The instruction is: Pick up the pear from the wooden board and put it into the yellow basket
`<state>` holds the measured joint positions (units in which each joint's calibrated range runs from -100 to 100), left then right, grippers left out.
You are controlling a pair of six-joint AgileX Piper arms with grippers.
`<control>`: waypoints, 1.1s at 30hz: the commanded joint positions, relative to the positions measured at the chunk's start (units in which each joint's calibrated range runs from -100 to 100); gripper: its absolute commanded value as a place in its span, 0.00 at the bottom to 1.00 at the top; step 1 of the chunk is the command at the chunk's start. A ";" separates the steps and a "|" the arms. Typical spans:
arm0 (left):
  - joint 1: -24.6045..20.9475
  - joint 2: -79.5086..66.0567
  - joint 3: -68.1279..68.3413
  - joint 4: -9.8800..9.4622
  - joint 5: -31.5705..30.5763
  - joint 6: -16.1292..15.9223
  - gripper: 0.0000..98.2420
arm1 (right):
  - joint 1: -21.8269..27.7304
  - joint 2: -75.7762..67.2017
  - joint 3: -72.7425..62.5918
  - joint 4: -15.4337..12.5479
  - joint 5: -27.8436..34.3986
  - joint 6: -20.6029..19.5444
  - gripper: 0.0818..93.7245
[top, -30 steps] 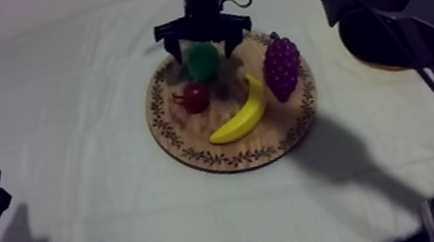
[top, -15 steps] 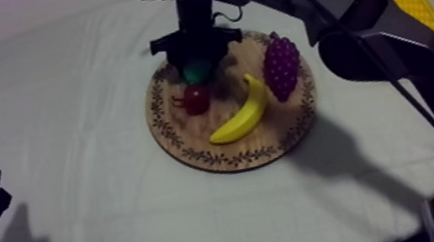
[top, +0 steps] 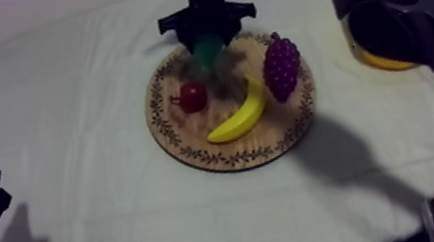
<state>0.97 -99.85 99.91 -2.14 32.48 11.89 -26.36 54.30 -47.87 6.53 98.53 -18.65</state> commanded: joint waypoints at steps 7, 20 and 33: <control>0.01 0.02 -0.02 0.01 0.02 0.00 0.00 | 2.12 -20.92 11.05 1.03 0.19 2.51 0.43; 0.01 0.02 -0.02 0.01 0.02 0.00 0.00 | 13.15 -36.48 20.12 0.76 0.96 7.83 0.44; 0.01 0.02 -0.02 0.01 0.02 0.00 0.00 | 26.07 -39.48 32.81 3.45 -6.60 10.64 0.45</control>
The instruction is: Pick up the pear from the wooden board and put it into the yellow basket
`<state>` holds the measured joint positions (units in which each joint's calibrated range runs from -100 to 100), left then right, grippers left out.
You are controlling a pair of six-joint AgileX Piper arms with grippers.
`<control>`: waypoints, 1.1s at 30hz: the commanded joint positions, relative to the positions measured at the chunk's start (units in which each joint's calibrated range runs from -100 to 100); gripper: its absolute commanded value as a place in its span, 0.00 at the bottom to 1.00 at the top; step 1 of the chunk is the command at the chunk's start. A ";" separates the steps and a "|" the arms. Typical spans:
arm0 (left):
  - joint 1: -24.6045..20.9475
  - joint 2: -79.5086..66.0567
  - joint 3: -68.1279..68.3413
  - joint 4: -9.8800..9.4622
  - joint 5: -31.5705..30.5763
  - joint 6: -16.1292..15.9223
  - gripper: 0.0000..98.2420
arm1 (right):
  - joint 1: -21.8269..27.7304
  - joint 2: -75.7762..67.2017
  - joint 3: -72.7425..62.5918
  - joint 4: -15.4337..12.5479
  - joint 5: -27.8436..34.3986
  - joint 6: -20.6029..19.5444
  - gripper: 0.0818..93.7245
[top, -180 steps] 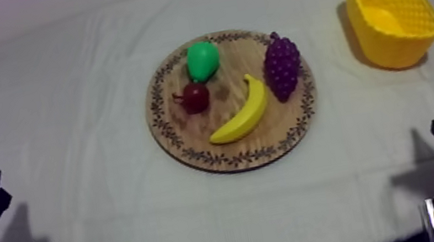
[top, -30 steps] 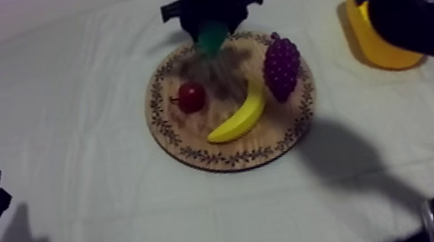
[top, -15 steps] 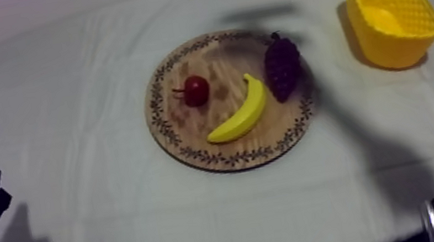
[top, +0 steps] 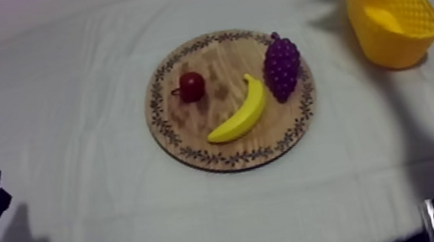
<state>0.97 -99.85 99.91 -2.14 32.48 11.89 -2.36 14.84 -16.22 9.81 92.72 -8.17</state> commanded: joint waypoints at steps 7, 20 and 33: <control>0.01 0.02 -0.02 0.01 0.02 0.00 0.00 | 4.59 1.65 6.15 1.02 -3.75 1.02 0.47; 0.01 0.02 -0.02 0.01 0.02 0.00 0.00 | 5.54 10.75 11.85 2.89 -6.16 1.06 0.63; 0.01 0.02 -0.02 0.01 0.02 0.00 0.00 | 5.34 11.89 12.33 4.58 -9.42 0.15 0.64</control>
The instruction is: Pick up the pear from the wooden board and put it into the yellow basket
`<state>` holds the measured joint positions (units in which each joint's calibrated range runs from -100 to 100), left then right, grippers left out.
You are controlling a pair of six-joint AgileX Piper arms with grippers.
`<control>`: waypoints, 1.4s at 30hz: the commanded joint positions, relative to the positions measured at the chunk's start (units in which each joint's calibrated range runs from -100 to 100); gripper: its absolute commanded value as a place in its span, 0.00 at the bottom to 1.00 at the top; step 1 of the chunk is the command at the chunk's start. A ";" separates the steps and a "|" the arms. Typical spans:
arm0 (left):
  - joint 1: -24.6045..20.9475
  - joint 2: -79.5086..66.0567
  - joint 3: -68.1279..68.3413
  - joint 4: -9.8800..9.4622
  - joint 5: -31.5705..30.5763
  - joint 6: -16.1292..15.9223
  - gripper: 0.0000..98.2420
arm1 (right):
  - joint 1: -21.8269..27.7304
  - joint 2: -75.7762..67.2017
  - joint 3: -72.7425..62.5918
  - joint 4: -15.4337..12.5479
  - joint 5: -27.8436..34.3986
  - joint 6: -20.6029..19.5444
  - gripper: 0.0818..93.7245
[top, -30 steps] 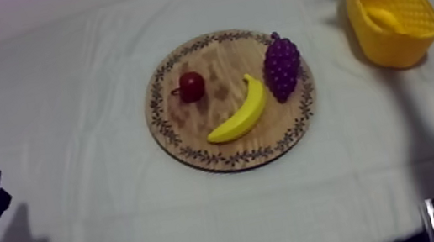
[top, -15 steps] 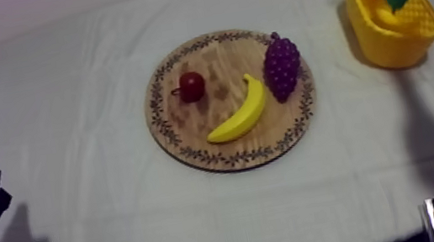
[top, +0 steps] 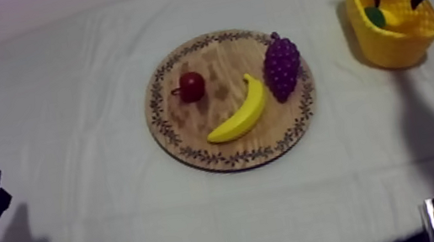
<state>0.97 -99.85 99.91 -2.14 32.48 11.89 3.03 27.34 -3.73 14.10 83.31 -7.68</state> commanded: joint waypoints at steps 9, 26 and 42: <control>0.01 0.02 -0.02 0.01 0.02 0.00 0.00 | 0.18 -12.77 2.47 0.35 -4.75 -1.27 0.54; 0.01 0.02 -0.02 0.01 0.02 0.00 0.00 | -3.32 -57.05 34.45 0.38 -27.02 -5.50 0.21; 0.01 0.02 -0.02 0.01 0.02 0.00 0.00 | -4.89 -102.93 77.15 -0.88 -41.21 -4.83 0.01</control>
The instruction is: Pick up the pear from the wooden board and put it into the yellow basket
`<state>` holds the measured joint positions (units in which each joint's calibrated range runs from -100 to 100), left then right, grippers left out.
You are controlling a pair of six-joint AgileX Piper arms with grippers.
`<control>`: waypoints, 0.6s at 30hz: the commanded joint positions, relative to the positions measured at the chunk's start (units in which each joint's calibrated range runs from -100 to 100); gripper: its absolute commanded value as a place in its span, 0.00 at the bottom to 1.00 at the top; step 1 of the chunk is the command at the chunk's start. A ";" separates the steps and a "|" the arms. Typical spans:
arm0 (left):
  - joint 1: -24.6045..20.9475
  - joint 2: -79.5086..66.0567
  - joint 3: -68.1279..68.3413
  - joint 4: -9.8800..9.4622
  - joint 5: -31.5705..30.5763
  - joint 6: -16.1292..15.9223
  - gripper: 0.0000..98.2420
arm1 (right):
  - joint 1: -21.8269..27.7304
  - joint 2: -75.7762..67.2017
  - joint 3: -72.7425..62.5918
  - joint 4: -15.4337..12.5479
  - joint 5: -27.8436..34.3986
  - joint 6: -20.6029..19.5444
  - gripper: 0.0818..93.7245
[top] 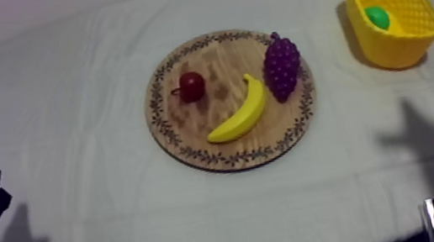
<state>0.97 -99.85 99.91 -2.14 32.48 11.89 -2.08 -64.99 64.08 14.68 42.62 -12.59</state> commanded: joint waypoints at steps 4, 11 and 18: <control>0.01 0.02 -0.02 0.01 0.02 0.00 0.00 | 1.44 -18.95 18.59 -5.31 -1.90 -0.18 0.00; -0.01 0.02 -0.02 0.01 0.02 0.00 0.00 | 2.90 -29.03 32.09 -13.16 -2.67 4.02 0.00; 0.01 0.02 -0.02 0.01 0.02 0.03 0.00 | 3.74 -30.55 34.97 -15.69 -2.81 3.45 0.00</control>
<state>0.97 -99.85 99.91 -2.14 32.48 11.89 1.64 -95.57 98.96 -0.85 40.08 -8.35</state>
